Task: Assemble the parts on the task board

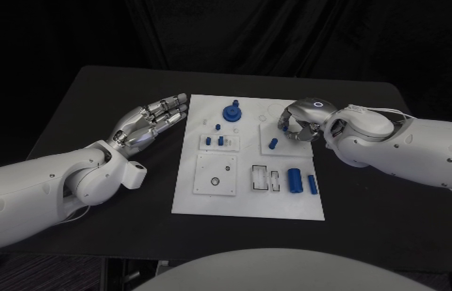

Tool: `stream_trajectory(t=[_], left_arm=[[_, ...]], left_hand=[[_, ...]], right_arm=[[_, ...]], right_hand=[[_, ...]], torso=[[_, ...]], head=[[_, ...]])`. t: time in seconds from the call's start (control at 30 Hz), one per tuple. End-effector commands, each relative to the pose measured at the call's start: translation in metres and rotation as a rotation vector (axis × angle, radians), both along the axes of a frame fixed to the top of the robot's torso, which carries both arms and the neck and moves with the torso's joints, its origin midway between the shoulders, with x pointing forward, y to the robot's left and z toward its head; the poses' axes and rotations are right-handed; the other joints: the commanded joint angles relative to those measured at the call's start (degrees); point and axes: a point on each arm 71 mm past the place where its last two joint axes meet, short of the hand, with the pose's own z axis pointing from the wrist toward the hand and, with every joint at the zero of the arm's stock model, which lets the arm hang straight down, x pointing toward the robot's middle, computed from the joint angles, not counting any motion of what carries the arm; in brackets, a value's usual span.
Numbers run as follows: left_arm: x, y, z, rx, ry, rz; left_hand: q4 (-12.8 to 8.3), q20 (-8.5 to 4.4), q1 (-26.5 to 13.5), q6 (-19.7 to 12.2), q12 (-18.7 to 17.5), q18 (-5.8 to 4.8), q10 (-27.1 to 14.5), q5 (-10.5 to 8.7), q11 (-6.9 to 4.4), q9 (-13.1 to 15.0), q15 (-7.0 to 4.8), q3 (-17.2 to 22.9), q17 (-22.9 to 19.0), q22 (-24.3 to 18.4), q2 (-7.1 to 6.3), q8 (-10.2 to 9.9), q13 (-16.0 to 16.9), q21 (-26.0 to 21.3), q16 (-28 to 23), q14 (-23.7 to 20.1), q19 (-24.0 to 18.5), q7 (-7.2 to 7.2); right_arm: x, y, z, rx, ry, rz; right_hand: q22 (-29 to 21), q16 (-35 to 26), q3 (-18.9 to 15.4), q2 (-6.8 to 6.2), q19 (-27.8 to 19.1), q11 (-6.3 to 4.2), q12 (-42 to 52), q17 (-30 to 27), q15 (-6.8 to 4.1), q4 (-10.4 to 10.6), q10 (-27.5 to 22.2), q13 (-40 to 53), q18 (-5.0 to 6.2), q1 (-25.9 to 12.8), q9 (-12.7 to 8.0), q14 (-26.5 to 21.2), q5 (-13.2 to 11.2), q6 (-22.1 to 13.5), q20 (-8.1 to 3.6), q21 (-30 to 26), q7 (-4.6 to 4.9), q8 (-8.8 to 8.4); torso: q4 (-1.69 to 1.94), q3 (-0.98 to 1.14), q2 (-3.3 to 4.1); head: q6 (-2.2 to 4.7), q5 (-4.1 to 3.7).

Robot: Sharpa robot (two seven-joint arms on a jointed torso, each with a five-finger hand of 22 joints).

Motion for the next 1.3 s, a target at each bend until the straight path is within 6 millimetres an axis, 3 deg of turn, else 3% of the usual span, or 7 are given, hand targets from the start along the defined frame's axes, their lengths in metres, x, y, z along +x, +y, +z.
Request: stream_trajectory(t=[0.03, 0.23, 0.4, 0.73, 0.93, 1.3], left_arm=[[-0.0020, -0.0004, 0.0076, -0.088, -0.083, -0.013], [-0.0021, -0.0006, 0.0066, -0.087, -0.080, -0.013], [-0.0022, -0.0004, 0.0059, -0.085, -0.076, -0.013], [-0.0026, -0.0001, 0.0046, -0.082, -0.071, -0.013], [-0.0028, 0.0006, 0.0038, -0.080, -0.068, -0.011], [-0.0030, 0.0014, 0.0025, -0.073, -0.057, -0.012]], left_hand=[[-0.5, 0.10, 0.5, 0.0, 0.1, 0.19, 0.1, 0.38, -0.25, 0.0, 0.27, 0.1, 0.1, 0.1, 0.14, 0.2, 0.1, 0.2, 0.4, 0.2, 0.2, -0.19], [-0.6, 0.11, 0.5, -0.1, 0.2, 0.17, 0.1, 0.38, -0.12, 0.0, 0.30, 0.2, 0.1, 0.1, 0.12, 0.2, 0.1, 0.3, 0.4, 0.2, 0.3, -0.38], [-0.6, 0.11, 0.4, 0.0, 0.2, 0.17, 0.1, 0.39, -0.10, 0.0, 0.31, 0.2, 0.1, 0.1, 0.12, 0.2, 0.1, 0.3, 0.5, 0.3, 0.3, -0.42], [-0.6, 0.12, 0.4, -0.2, 0.1, 0.16, 0.1, 0.42, -0.03, 0.0, 0.36, 0.2, 0.1, 0.1, 0.13, 0.2, 0.1, 0.3, 0.5, 0.3, 0.3, -0.46], [-1.1, 0.10, -0.2, -3.2, 0.0, -0.09, -0.2, 0.38, 0.99, -0.3, 0.44, 0.4, 0.0, 0.0, 0.08, -0.4, 0.0, 0.2, 0.4, -0.1, 0.2, -2.32], [-1.2, 0.10, -0.4, -2.8, -0.2, -0.16, -0.4, 0.28, 0.79, -0.3, 0.49, 0.4, 0.0, 0.0, 0.11, -0.3, 0.0, 0.1, 0.4, -0.2, 0.2, -1.70]], right_arm=[[-0.0006, 0.0011, 0.0005, 0.029, -0.016, 0.011], [-0.0002, 0.0011, 0.0003, 0.034, -0.019, 0.011], [0.0003, 0.0008, 0.0009, 0.039, -0.027, 0.007], [0.0009, 0.0007, 0.0016, 0.046, -0.038, 0.004], [0.0006, -0.0001, 0.0026, 0.052, -0.047, 0.003], [-0.0023, -0.0038, 0.0058, 0.062, -0.058, -0.005]], right_hand=[[6.4, 0.2, 0.3, 0.86, 0.7, -0.40, 0.6, 0.4, -0.25, -0.4, 0.9, 0.1, -0.08, 0.1, 0.8, 0.4, -0.1, 1.6, -0.22, 0.7, 0.21, 1.30], [6.7, 0.8, 0.4, 1.88, 1.6, -1.26, 1.3, 0.8, -0.98, -1.2, 2.9, 0.0, -0.33, 0.5, 2.8, 1.0, -0.1, 3.8, -0.88, 2.2, -0.25, 3.87], [6.9, 1.0, 0.6, 2.63, 1.9, -1.83, 1.6, 1.0, -1.48, -1.9, 4.1, -0.1, -0.41, 1.1, 4.1, 1.3, -0.1, 4.3, -1.33, 2.8, -0.43, 5.05], [6.9, 1.0, 0.7, 2.84, 2.0, -1.95, 1.6, 1.0, -1.65, -2.5, 4.7, -0.2, -0.46, 1.6, 4.7, 1.4, -0.2, 4.0, -1.57, 3.0, -0.35, 5.41], [7.0, 0.9, 0.7, 2.74, 2.1, -1.86, 1.5, 0.9, -1.64, -2.6, 4.8, -0.3, -0.50, 1.6, 4.9, 1.4, -0.3, 3.7, -1.62, 3.2, -0.25, 5.42], [7.0, 0.9, 0.7, 2.76, 2.1, -1.77, 1.4, 0.8, -1.59, -2.8, 5.0, -0.4, -0.53, 1.7, 5.0, 1.4, -0.3, 3.5, -1.62, 3.3, -0.15, 5.46]], torso=[[-0.03, 0.00, 0.00], [0.01, 0.00, -0.01], [0.02, 0.03, 0.00], [-0.01, -0.03, 0.00], [0.00, -0.01, -0.02], [0.01, -0.04, 0.02]], head=[[-0.01, 0.11], [-0.01, -0.02], [-0.01, -0.12], [-0.01, -0.07], [-0.01, -0.04], [-0.01, 0.38]])
